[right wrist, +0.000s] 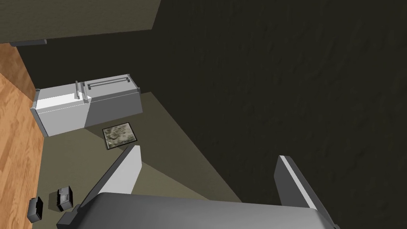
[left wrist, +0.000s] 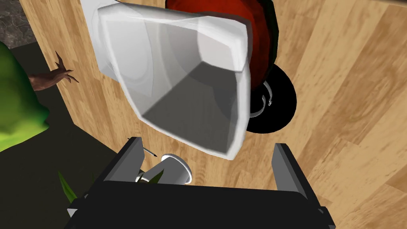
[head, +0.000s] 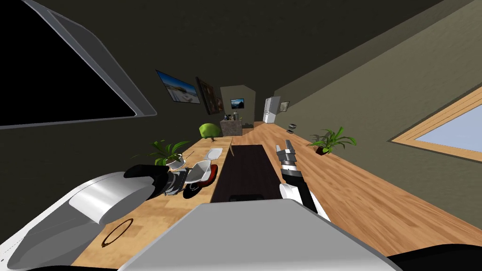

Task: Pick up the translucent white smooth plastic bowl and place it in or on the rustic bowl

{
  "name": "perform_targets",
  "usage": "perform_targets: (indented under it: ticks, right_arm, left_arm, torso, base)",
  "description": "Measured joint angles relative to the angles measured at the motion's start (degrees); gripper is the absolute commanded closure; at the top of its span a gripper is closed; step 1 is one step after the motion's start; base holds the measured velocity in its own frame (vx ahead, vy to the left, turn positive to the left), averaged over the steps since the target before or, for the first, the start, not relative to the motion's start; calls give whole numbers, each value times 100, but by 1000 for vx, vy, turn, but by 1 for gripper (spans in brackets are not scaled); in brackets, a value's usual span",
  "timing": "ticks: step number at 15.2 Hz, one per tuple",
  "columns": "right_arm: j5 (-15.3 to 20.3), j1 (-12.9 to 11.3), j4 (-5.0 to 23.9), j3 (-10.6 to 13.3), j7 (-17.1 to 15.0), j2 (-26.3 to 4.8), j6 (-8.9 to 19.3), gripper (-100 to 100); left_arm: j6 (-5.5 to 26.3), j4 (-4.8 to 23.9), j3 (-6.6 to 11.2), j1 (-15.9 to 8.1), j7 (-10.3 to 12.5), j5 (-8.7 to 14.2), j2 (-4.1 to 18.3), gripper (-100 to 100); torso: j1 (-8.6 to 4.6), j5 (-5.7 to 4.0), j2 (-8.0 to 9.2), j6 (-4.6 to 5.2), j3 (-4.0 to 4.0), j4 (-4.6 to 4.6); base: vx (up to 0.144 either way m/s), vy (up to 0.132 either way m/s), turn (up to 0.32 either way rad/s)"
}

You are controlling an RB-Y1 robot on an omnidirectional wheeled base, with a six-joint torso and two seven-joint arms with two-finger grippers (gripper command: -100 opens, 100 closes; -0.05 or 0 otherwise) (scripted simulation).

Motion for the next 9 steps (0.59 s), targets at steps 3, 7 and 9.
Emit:
perform_targets:
  ticks: [3, 7, 9]
  right_arm:
    - [0, 0, 0, 0, 0, 0, 0, 0]
    - [0, 0, 0, 0, 0, 0, 0, 0]
    - [0, 0, 0, 0, 0, 0, 0, 0]
  left_arm:
    - [231, 7, 276, -168, 154, 323, 149, -100]
    - [496, -20, 627, -327, 318, 709, 301, -100]
    - [610, -17, 803, -381, 365, 885, 360, -100]
  torso:
    - [-1, 0, 9, 0, 5, 2]
    - [1, 0, 6, 0, 4, 2]
    - [2, 2, 5, -2, 3, 2]
  base:
    - [-56, 9, -44]
    - [-47, 14, -43]
    - [-23, 10, -12]
